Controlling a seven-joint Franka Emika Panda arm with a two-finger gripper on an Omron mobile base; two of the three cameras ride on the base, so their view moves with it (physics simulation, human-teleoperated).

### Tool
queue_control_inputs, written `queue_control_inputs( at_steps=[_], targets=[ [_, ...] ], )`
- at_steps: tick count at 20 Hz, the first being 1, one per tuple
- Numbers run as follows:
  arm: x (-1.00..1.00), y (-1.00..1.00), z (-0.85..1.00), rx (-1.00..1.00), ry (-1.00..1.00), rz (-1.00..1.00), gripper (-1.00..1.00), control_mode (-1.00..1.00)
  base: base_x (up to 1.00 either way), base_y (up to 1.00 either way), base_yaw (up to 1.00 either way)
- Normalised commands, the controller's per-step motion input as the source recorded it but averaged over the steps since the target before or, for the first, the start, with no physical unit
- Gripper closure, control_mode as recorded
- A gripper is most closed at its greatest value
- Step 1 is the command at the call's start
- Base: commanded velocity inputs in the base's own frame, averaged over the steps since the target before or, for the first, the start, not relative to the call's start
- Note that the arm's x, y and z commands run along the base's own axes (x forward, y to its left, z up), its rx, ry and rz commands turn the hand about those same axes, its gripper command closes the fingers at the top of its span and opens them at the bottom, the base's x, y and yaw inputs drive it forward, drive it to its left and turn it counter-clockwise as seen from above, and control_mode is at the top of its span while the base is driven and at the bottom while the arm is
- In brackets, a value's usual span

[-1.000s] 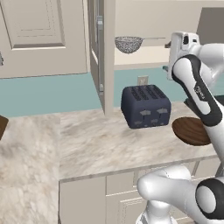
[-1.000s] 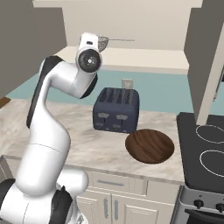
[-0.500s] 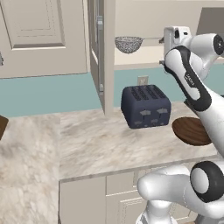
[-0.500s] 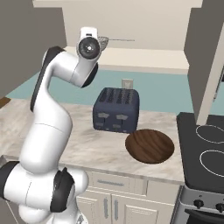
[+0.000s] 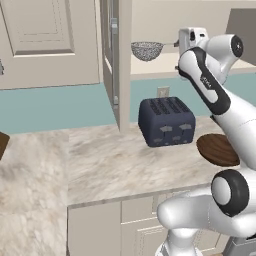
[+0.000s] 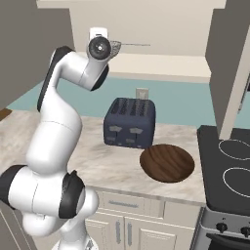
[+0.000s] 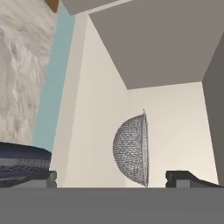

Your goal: Open the cabinet and setup a tea strainer by placing it in the bowl upright.

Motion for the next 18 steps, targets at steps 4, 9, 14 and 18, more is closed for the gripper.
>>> queue_control_inputs(
  at_steps=[4, 9, 14, 18],
  targets=[
    [0.18, 0.19, 0.00, 0.00, 0.00, 0.00, -1.00, -1.00, 0.00, 0.00, 0.00],
    [0.26, 0.08, 0.00, -0.01, 0.00, 0.00, -1.00, -1.00, 0.00, 0.00, 0.00],
    [0.36, 0.06, 0.00, -0.03, 0.00, 0.00, -1.00, -1.00, 0.00, 0.00, 0.00],
    [0.36, 0.07, 0.00, -0.01, 0.00, 0.00, -1.00, -1.00, 0.00, 0.00, 0.00]
  ],
)
